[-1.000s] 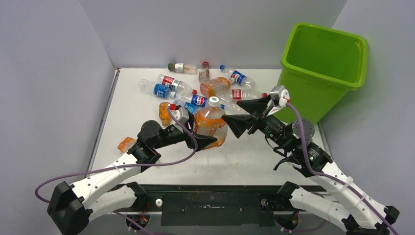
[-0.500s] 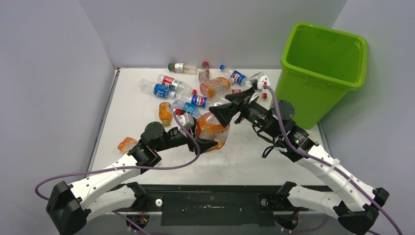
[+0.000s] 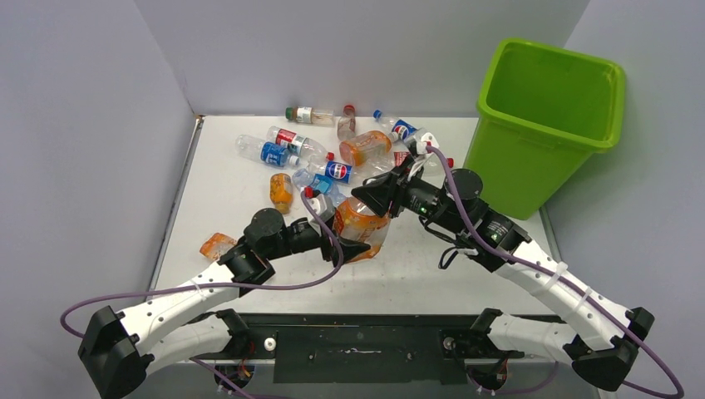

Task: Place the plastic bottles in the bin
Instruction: Place the plastic bottle in the trash bin.

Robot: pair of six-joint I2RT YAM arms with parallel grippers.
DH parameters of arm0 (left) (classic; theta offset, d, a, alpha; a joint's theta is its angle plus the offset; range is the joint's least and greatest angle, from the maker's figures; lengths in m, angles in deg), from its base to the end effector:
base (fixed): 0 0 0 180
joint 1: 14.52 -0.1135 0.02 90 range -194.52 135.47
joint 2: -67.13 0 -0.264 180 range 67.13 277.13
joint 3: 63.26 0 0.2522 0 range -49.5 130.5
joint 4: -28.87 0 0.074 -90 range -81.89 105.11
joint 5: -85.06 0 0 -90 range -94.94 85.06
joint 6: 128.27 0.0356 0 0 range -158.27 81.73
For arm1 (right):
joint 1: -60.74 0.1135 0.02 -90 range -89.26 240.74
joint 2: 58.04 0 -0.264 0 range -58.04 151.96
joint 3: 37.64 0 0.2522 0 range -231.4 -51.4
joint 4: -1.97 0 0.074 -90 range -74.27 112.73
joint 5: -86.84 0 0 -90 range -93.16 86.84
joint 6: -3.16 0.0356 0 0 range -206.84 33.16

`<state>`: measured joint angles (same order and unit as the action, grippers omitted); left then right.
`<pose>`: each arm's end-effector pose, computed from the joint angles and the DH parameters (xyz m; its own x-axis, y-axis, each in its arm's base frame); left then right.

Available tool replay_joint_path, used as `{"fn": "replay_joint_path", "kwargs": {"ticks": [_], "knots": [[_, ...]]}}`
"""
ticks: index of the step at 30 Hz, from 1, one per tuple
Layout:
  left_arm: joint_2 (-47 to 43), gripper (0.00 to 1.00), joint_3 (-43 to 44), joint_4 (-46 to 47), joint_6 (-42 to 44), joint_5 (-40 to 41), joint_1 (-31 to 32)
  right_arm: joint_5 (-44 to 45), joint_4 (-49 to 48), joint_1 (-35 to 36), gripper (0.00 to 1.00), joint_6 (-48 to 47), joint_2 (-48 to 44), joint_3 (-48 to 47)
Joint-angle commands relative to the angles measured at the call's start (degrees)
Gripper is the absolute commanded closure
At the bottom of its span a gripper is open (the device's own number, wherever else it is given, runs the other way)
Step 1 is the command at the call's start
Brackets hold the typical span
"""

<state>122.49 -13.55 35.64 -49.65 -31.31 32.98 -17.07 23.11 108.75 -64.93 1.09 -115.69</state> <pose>0.1416 -0.1779 0.3079 -0.1766 -0.0690 -0.9819 0.9443 0.2696 -0.1888 0.1486 0.1779 0.4177 -0.3532 0.1490 -0.9236 -0.8088 0.4476 0.3815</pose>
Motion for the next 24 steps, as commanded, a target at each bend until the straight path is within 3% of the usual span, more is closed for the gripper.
{"fn": "replay_joint_path", "kwargs": {"ticks": [1,3,5,7,10,11,12,19,24], "knots": [[-2.0,0.85,0.9,4.7,0.7,3.0,0.5,0.4,3.8,0.1,0.87,-2.0,1.7,-1.9],[-2.5,0.76,0.8,4.6,0.9,3.5,0.6,1.0,4.4,0.2,0.94,-2.4,1.5,-2.4],[-3.1,0.59,0.6,4.5,1.0,3.7,0.6,1.6,5.1,0.1,0.95,-3.0,1.2,-3.2],[-3.6,0.36,0.5,4.4,1.0,4.4,0.7,2.7,6.1,0.1,0.95,-3.5,0.9,-4.5],[-4.5,0.21,0.4,4.4,0.8,5.0,0.7,4.5,7.8,0.1,0.95,-4.3,0.4,-6.5],[-4.8,0.06,0.3,4.5,0.5,5.2,0.7,5.0,8.3,0.1,0.95,-4.5,0.4,-7.1],[-5.1,0.02,0.3,4.7,0.3,5.3,0.7,5.7,8.9,0.2,0.95,-4.6,0.2,-7.7],[-7.1,0.04,0.0,5.5,-0.7,7.3,0.7,13.3,10.6,0.1,0.95,-7.4,-0.1,-12.9],[-9.7,0.04,-0.8,5.9,-1.6,15.5,0.6,26.5,8.7,0.1,0.95,-13.7,-2.0,-19.6]]}}
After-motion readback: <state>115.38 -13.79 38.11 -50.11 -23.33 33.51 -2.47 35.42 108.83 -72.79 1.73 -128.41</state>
